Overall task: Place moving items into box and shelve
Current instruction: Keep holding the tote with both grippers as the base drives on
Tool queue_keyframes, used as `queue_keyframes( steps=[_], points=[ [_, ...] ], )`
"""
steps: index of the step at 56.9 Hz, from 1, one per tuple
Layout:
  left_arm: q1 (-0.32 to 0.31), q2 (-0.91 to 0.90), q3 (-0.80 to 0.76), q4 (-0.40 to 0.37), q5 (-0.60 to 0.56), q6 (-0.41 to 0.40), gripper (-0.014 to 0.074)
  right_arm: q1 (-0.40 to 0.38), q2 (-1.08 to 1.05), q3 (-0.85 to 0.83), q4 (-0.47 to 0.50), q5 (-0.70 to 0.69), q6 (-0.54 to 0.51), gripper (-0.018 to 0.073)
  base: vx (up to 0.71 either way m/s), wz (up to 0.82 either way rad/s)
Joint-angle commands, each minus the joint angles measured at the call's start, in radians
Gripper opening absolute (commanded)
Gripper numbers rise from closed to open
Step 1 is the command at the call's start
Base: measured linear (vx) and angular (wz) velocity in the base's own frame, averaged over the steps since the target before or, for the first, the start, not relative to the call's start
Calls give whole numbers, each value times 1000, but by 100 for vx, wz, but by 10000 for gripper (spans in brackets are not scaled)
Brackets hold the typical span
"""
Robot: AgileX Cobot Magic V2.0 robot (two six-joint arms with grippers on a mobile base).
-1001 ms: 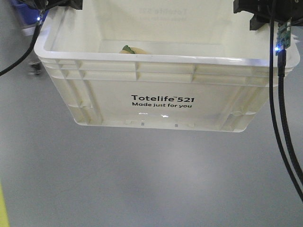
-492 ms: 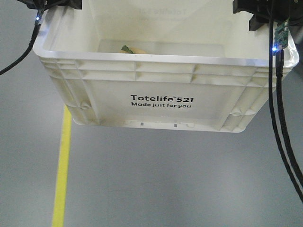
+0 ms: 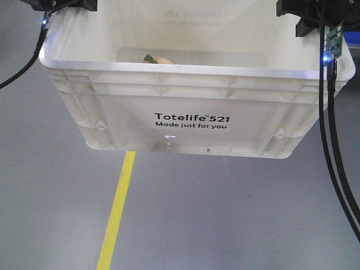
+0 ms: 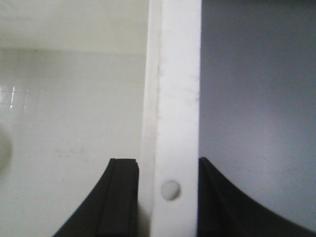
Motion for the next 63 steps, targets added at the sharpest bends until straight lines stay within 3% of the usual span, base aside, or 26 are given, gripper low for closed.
queue_keyframes(
  steps=[1, 63],
  points=[
    [17, -73, -38, 99, -127, 18, -1, -19, -63, -40, -145, -68, -3, -5, 33, 47],
    [17, -73, -38, 99, -126, 18, -1, -20, -63, -40, -144, -66, -3, -5, 46, 28]
  ],
)
